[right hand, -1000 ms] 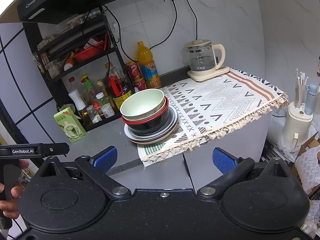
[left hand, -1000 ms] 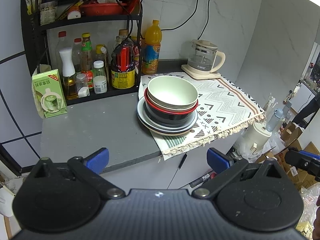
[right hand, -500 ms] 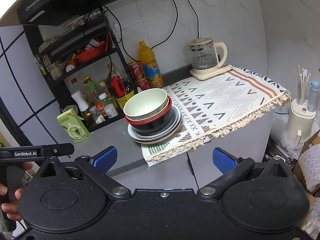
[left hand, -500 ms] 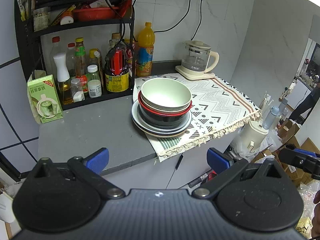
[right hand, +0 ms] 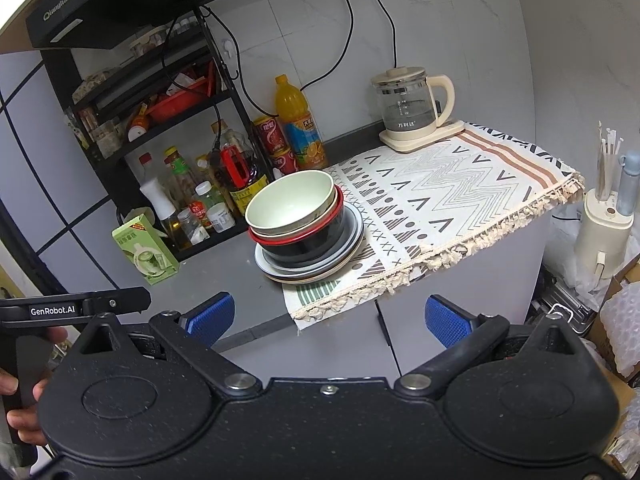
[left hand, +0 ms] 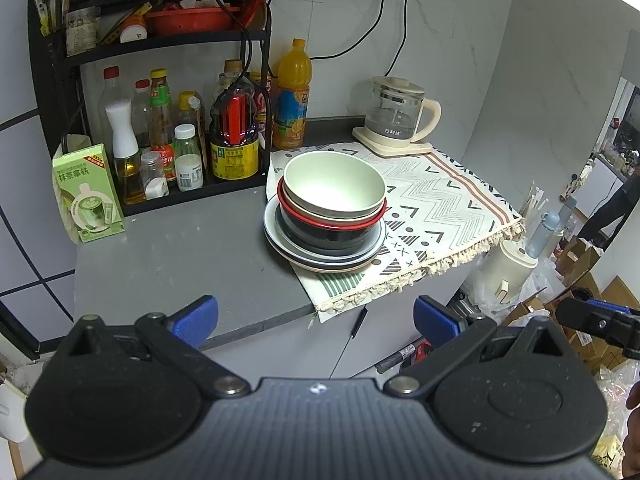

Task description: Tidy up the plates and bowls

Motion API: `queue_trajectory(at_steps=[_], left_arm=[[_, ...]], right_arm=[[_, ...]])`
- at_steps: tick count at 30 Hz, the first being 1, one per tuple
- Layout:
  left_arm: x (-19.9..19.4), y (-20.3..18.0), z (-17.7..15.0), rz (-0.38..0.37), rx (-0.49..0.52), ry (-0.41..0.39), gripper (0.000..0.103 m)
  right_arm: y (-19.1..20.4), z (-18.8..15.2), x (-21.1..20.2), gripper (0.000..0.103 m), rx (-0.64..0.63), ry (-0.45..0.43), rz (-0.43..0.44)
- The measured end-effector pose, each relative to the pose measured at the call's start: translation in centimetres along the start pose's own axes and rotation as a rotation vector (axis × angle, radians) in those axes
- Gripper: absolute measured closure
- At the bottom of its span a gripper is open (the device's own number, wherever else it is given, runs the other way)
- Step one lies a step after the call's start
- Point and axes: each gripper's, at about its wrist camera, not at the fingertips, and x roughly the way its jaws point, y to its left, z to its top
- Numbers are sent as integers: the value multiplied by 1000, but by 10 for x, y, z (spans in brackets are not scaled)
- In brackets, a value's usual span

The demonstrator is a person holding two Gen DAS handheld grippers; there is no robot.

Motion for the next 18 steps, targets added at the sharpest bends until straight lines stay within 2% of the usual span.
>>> queue_trajectory(at_steps=[18], left_arm=[[5, -7, 4, -20, 34, -6, 0]], right_arm=[[12, 8, 9, 1, -44, -2, -6]])
